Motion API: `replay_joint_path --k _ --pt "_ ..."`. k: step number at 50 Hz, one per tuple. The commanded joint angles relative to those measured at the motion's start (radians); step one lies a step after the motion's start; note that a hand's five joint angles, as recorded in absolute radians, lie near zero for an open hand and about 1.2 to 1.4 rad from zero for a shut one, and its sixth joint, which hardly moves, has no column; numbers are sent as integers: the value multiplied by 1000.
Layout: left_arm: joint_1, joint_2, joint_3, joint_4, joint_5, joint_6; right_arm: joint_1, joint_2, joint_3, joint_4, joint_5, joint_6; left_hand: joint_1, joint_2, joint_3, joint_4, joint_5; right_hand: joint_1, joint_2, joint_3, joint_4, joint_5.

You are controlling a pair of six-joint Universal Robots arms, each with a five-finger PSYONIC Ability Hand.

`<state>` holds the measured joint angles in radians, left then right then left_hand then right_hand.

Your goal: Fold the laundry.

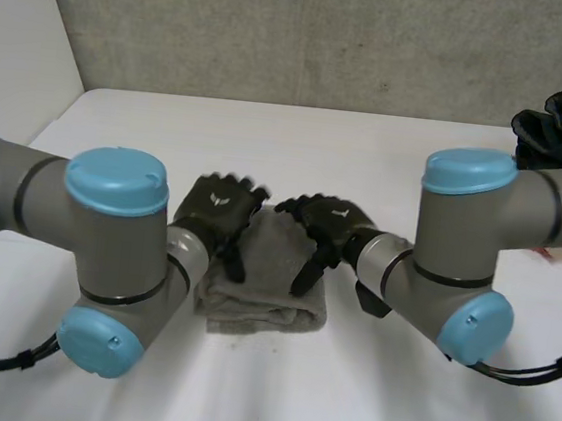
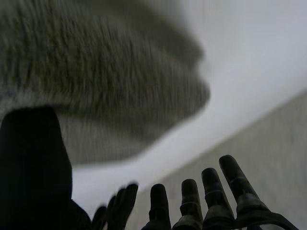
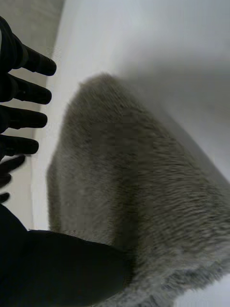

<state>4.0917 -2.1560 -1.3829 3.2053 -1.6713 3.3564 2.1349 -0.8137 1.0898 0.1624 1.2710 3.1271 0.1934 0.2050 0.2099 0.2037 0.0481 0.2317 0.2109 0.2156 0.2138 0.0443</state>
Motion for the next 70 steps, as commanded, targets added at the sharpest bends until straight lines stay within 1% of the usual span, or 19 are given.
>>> replay_joint_path --k 1,5,6,9,10,13,17,18,20,21,22,25,26,30,33,41,52,56,70 --pt "4 -56 -19 -65 -133 51 19 94 -70 37 -4 -45 44 32 27 33 14 -57 -36 -41 -39 -44" --pt "-2 -64 -41 -65 -137 93 36 111 -80 43 76 -163 35 23 18 25 6 20 41 37 38 33" --pt "-5 -59 -44 -62 -136 100 37 104 -80 43 118 -218 32 20 15 22 3 53 73 69 70 65" --pt "-11 -45 -42 -54 -136 103 39 67 -71 42 154 -281 29 17 12 19 0 62 82 78 80 75" --pt "-14 -13 -39 -51 -134 103 39 26 -61 32 175 -306 26 14 10 16 -3 62 82 78 80 75" --pt "-21 60 -36 -41 -133 101 37 -45 -25 6 192 -312 17 6 1 7 -12 50 71 66 68 63" --pt "-17 169 -41 16 -127 100 43 -154 94 -119 206 -326 -6 -18 -23 -17 -36 -9 12 8 9 4" --pt "-17 206 -48 45 -111 100 45 -198 163 -183 214 -335 -12 -24 -29 -22 -41 -17 3 -1 0 -5" --pt "-16 237 -56 73 -75 101 53 -238 224 -227 214 -346 -9 -21 -26 -20 -39 -20 0 -4 -3 -8" --pt "-13 251 -61 80 -53 101 72 -274 293 -271 209 -358 -9 -21 -26 -20 -38 -20 0 -4 -3 -8" --pt "-7 274 -68 90 -4 100 83 -281 320 -287 209 -366 -6 -18 -23 -17 -36 -20 0 -4 -3 -8" --pt "12 297 -77 94 71 98 137 -294 425 -358 197 -377 0 -12 -17 -11 -30 -12 9 4 6 1" --pt "25 311 -79 91 115 97 146 -294 449 -375 195 -375 0 -12 -17 -11 -30 -9 12 7 9 4" --pt "47 324 -88 87 220 89 183 -280 532 -467 188 -378 0 -12 -17 -11 -30 0 21 16 18 13" --pt "53 326 -91 87 252 72 194 -222 547 -532 186 -386 5 -6 -11 -5 -24 9 30 25 27 22" --pt "53 323 -97 87 254 23 195 -101 498 -600 188 -449 8 -3 -8 -2 -21 35 56 51 53 48" --pt "52 311 -104 85 255 21 192 -24 412 -606 191 -499 8 -3 -8 -2 -21 108 129 125 126 121" --pt "50 311 -111 85 257 23 192 -10 394 -610 189 -506 8 -3 -8 -2 -21 202 223 219 220 215" --pt "47 320 -125 90 257 23 192 16 331 -615 186 -502 17 6 1 7 -12 214 235 231 232 227"
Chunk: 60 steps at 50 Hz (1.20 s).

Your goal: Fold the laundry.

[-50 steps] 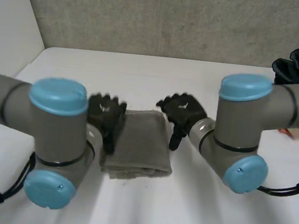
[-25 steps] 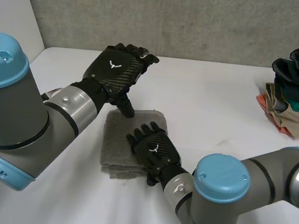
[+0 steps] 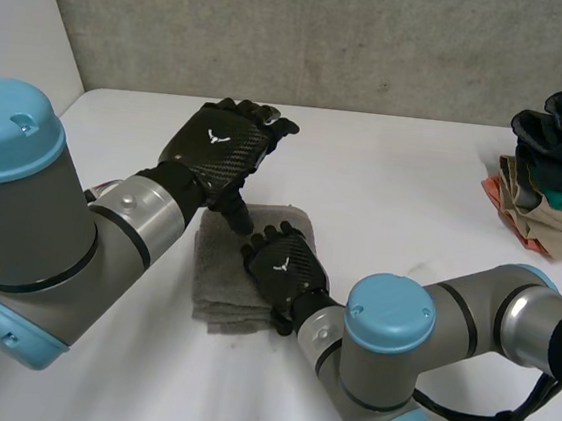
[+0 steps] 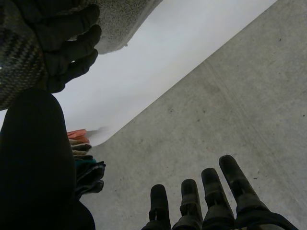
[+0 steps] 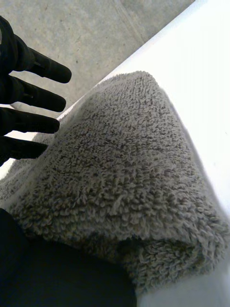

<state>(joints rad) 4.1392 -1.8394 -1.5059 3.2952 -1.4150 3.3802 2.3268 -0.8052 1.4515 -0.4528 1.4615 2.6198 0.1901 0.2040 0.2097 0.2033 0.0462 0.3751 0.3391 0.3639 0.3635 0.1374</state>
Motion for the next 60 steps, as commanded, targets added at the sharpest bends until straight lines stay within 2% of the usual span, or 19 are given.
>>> replay_joint_path --k 1,8,11,12,13,16,17,24,27,32,33,37,43,46,50,52,58,60 --pt "-1 3 -2 0 1 1 0 9 -42 2 -6 9 20 7 1 7 -10 68 104 79 80 131" --pt "1 8 -4 0 -2 -1 2 26 -76 2 -7 6 20 7 1 7 -10 71 107 82 83 134" --pt "1 8 -4 0 -1 -1 0 46 -102 2 -7 5 20 7 1 7 -10 223 259 234 235 286" --pt "1 8 -4 0 -1 -1 0 50 -106 2 -7 5 20 7 1 7 -10 293 329 305 305 357" --pt "1 8 -4 0 -1 -1 0 58 -117 2 -6 6 20 7 1 7 -10 541 577 552 553 604" --pt "1 8 -4 0 -1 -1 0 61 -129 2 -4 8 20 7 1 7 -10 848 884 859 860 911" --pt "1 8 -4 -2 -1 -1 0 58 -132 0 -1 11 20 7 1 7 -10 1019 1055 1031 1031 1083" --pt "1 26 -5 -2 -1 -1 -13 9 -148 0 -7 16 20 7 1 7 -10 1021 1057 1032 1033 1084" --pt "3 49 -4 0 4 -1 -58 -18 -158 -1 -19 8 15 1 -5 1 -16 1021 1057 1032 1033 1084" --pt "-1 78 -4 6 7 -1 -145 -55 -194 -18 -127 -1 6 -8 -14 -7 -25 1021 1057 1032 1033 1084" --pt "-2 86 -4 9 7 -1 -179 -69 -206 -36 -174 -6 3 -11 -17 -10 -28 1021 1057 1032 1033 1084" --pt "-10 98 -4 14 8 -2 -283 -110 -247 -110 -243 11 3 -11 -17 -10 -28 1021 1057 1032 1033 1084" --pt "-42 100 6 14 10 1 -423 -137 -345 -234 -254 54 3 -11 -17 -10 -28 1021 1057 1032 1033 1084" --pt "-54 100 9 14 10 2 -524 -140 -421 -274 -259 153 6 -8 -14 -7 -25 1021 1057 1032 1033 1084" --pt "-59 100 10 14 10 2 -671 -106 -546 -285 -257 325 9 -5 -11 -4 -22 1021 1057 1032 1033 1084" --pt "-62 97 10 15 10 2 -760 -46 -621 -285 -259 419 12 -2 -8 -1 -19 1021 1057 1032 1033 1084" --pt "-68 89 6 33 10 4 -895 119 -769 -300 -276 529 18 4 -2 4 -13 1021 1057 1032 1033 1084" --pt "-68 86 3 38 10 4 -952 202 -804 -329 -309 549 20 7 1 7 -10 1021 1057 1032 1033 1084"
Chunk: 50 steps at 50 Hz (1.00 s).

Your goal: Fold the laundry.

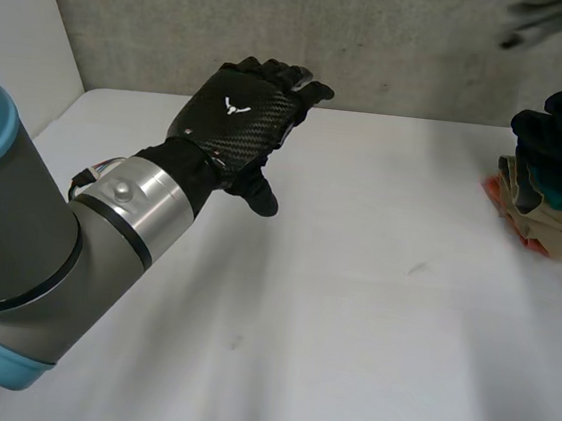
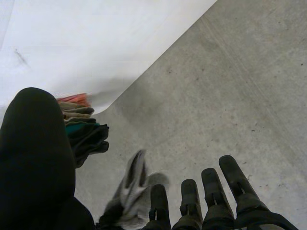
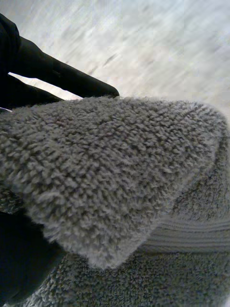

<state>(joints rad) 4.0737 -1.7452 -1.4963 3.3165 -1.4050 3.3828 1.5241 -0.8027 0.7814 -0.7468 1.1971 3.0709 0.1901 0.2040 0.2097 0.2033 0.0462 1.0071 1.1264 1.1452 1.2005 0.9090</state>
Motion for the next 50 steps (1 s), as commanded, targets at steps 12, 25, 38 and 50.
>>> replay_joint_path --k 12,25,38,50 --pt "1 -54 -15 17 -2 3 -301 401 -21 -74 -321 147 23 10 4 10 -7 389 270 251 196 313" --pt "-3 -54 -9 17 -2 6 -303 329 44 -108 -332 149 23 10 4 10 -7 -318 -438 -456 -512 -395" --pt "-15 -48 -7 15 -2 7 -357 56 191 226 -255 89 23 10 4 10 -7 -833 -952 -971 -1026 -909" --pt "-16 -11 -5 14 -5 1 -512 -219 242 730 17 -423 15 1 -5 1 -16 -833 -952 -971 -1026 -909"
